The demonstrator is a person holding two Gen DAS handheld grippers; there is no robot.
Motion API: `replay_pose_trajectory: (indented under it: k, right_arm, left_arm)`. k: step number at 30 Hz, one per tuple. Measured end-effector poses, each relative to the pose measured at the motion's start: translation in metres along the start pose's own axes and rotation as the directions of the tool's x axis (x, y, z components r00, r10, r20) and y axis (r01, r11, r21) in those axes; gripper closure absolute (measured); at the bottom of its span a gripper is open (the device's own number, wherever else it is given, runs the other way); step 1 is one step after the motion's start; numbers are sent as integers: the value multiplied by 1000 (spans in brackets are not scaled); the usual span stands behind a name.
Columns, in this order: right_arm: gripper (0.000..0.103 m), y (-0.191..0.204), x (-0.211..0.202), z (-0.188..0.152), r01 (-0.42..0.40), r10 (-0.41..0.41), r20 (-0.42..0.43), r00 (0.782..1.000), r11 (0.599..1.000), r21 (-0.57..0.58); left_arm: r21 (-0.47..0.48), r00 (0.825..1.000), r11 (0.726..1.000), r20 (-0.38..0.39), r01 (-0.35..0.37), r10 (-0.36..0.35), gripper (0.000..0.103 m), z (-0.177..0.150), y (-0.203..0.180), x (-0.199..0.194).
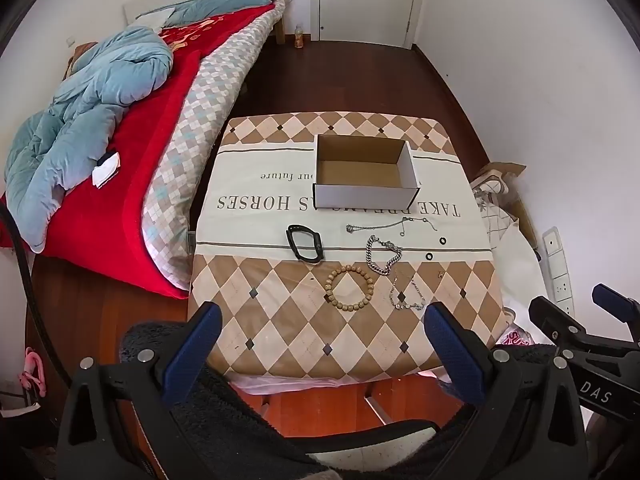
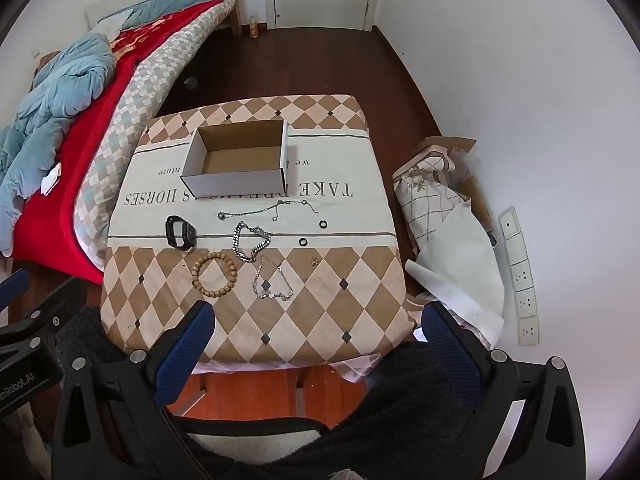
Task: Organize jewelry
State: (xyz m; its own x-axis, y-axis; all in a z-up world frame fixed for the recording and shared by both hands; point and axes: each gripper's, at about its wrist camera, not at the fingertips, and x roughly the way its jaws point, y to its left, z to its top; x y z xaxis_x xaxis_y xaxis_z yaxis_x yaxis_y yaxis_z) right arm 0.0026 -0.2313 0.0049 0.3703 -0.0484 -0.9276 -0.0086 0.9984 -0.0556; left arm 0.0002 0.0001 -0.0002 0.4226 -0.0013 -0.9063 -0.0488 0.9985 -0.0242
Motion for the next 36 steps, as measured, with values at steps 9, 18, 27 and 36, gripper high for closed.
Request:
replay_pose_trajectory:
  k: [9,18,27,36]
  right_arm:
    - [0,1,-3,1,10,-10,5,1000,1000,11]
    - [0,-2,-8,1,-2,2,17,1000,1000,10]
    - [0,-2,-10,3,-1,1,26,1000,1000,8]
    - [0,-3,-11,3,1,-1,36,999,1000,11]
  left_arm:
    - [1,1000,1000,0,6,-6,0,0,0,0]
    - [2,1000,1000,7,3,-3,0,-1,-3,-1]
    - [2,1000,1000,6,12,-12,0,0,-3,-6]
    - [-2,1000,1000,10,14,-14,0,0,-1,-7]
